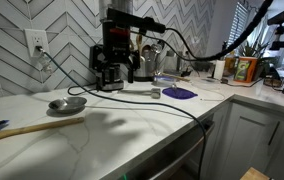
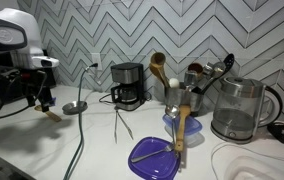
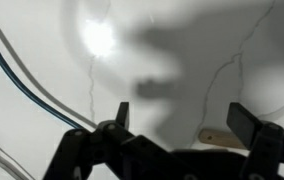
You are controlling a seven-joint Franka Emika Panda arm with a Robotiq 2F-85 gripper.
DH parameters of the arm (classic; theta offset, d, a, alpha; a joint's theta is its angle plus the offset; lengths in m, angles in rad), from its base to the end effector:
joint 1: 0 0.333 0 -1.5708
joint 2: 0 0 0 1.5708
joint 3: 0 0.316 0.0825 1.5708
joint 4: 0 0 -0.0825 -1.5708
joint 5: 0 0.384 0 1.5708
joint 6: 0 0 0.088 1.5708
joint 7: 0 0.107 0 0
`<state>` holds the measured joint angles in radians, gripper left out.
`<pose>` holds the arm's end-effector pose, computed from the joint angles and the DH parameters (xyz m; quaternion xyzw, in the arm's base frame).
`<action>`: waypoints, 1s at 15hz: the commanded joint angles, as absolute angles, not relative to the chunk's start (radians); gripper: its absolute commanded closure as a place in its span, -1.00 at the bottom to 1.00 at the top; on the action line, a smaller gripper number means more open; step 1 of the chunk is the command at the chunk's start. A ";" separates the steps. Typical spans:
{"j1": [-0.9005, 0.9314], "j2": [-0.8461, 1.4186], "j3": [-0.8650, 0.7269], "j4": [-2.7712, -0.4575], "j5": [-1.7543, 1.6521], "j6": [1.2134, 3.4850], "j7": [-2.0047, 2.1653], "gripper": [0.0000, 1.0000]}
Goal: Pick up the metallic cooking spoon from the blue lid and put it in the utensil holding bucket
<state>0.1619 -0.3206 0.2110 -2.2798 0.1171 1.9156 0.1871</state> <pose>0.4142 0.1761 0.4757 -0.9973 -0.0656 0.0293 0.0142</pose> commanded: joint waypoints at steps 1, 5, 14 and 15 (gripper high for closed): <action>0.084 -0.321 0.173 -2.255 0.035 1.927 0.291 -1.00; -0.019 -0.301 0.129 -2.205 -0.138 1.915 0.382 -1.00; -0.145 -0.160 0.102 -2.095 -0.571 2.061 0.729 -1.00; -0.150 -0.139 0.095 -2.081 -0.638 2.073 0.760 -1.00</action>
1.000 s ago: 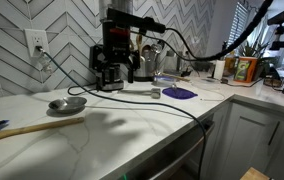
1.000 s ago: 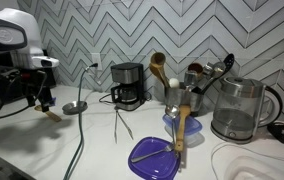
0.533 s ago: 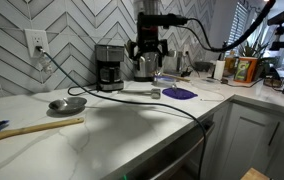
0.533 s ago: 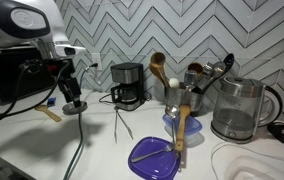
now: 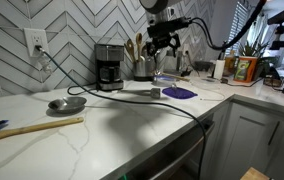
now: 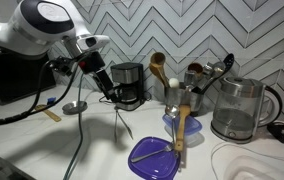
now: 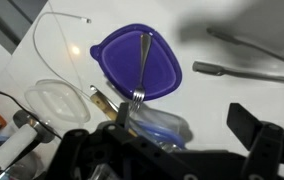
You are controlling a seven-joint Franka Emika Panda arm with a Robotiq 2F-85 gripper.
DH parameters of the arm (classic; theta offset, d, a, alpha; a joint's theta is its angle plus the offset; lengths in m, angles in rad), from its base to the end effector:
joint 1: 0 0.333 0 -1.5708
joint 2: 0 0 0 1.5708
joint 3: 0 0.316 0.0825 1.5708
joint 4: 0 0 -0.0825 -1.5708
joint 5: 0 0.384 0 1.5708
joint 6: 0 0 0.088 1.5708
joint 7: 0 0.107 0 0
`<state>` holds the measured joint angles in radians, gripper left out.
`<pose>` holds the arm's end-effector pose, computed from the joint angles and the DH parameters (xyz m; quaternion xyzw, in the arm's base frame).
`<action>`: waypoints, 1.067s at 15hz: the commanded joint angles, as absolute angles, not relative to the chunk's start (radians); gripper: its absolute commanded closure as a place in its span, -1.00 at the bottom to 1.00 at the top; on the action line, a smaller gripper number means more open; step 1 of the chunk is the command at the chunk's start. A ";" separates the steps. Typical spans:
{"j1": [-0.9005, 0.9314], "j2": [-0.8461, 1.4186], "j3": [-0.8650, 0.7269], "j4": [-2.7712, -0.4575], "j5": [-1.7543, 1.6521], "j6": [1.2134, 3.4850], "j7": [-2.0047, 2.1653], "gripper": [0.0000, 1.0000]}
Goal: Pick up the metallic cooking spoon from the blue lid and put it in the utensil holding bucket
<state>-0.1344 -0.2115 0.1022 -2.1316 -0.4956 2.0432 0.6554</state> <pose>0.5052 -0.0398 0.5162 0.9417 -0.2335 0.1271 0.2062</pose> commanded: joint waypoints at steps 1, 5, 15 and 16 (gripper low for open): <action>-0.148 -0.117 0.086 -2.065 -0.681 2.070 0.790 -1.00; -0.113 -0.114 0.044 -2.063 -0.680 2.056 0.796 -1.00; -0.125 -0.048 0.011 -2.013 -0.688 2.172 0.851 -1.00; -0.127 -0.030 -0.004 -1.999 -0.669 2.207 0.841 -1.00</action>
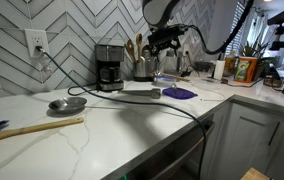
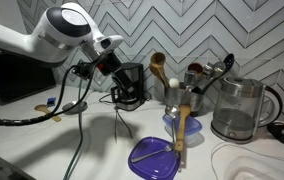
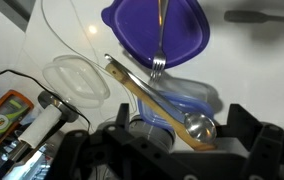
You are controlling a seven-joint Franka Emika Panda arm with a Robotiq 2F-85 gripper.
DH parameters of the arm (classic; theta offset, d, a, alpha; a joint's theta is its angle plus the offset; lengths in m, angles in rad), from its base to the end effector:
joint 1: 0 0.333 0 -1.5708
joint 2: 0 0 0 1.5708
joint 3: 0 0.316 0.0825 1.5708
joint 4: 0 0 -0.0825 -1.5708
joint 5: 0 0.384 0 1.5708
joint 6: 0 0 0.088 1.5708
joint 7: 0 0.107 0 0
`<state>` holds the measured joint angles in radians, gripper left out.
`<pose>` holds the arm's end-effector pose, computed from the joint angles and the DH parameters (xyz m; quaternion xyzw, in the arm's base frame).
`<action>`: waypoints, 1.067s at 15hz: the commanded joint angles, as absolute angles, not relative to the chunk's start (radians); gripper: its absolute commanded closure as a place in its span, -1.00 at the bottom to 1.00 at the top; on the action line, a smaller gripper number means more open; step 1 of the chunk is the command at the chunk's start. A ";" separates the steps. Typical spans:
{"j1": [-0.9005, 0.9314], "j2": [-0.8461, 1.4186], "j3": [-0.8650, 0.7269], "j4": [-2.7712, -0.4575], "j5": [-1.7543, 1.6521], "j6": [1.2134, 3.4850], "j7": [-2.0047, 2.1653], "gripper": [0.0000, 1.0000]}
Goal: Pick up the metallic cooking spoon from the blue lid and put it in the utensil holding bucket
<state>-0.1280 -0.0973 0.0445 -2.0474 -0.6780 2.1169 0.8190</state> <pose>0.5427 -0.0736 0.5085 0.9099 -0.2759 0.1807 0.2515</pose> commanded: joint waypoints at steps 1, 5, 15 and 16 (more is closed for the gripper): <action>-0.131 -0.008 -0.021 -1.985 -0.654 2.251 0.824 -1.00; -0.134 0.102 -0.078 -1.904 -0.624 2.400 0.816 -1.00; -0.099 0.350 -0.161 -1.714 -0.421 2.508 0.803 -1.00; -0.094 0.368 -0.168 -1.698 -0.410 2.505 0.804 -1.00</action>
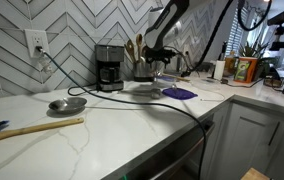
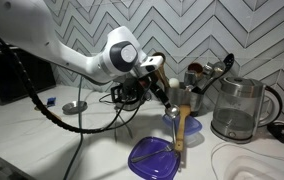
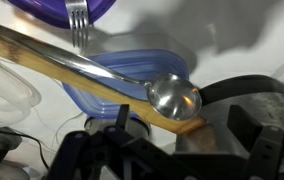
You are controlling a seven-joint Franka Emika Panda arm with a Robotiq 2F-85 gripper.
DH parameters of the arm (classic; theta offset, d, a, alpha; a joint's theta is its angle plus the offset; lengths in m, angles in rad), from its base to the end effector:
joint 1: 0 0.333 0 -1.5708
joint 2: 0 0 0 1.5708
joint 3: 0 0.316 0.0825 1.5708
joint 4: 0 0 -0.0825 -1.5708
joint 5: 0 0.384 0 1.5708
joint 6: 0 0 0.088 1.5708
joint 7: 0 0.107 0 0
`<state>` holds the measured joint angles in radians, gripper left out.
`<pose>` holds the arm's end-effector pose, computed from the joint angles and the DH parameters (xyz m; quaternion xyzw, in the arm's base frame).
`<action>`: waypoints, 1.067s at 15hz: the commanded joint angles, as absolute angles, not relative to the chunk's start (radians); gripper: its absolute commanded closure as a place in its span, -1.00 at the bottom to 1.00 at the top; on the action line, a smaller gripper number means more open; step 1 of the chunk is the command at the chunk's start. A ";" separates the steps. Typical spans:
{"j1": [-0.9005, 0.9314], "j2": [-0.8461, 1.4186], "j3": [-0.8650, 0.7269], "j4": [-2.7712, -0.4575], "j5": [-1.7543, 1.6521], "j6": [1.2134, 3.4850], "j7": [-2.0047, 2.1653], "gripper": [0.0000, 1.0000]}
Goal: Pick up the metallic cooking spoon from the blue lid and put it in the utensil holding bucket
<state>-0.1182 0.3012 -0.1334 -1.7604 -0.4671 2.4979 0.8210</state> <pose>0.6560 -0.1571 0.4432 0.8931 -0.3478 0.2554 0.1273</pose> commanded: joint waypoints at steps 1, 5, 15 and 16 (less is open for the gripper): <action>-0.090 0.385 -0.174 -1.684 -0.400 2.507 0.801 -0.98; -0.069 0.440 -0.193 -1.630 -0.380 2.500 0.797 -0.69; -0.016 0.515 -0.242 -1.551 -0.400 2.478 0.793 0.27; -0.010 0.517 -0.247 -1.548 -0.402 2.472 0.791 0.31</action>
<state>-0.0370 0.4948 -0.2159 -1.5767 -0.4124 2.4971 0.8139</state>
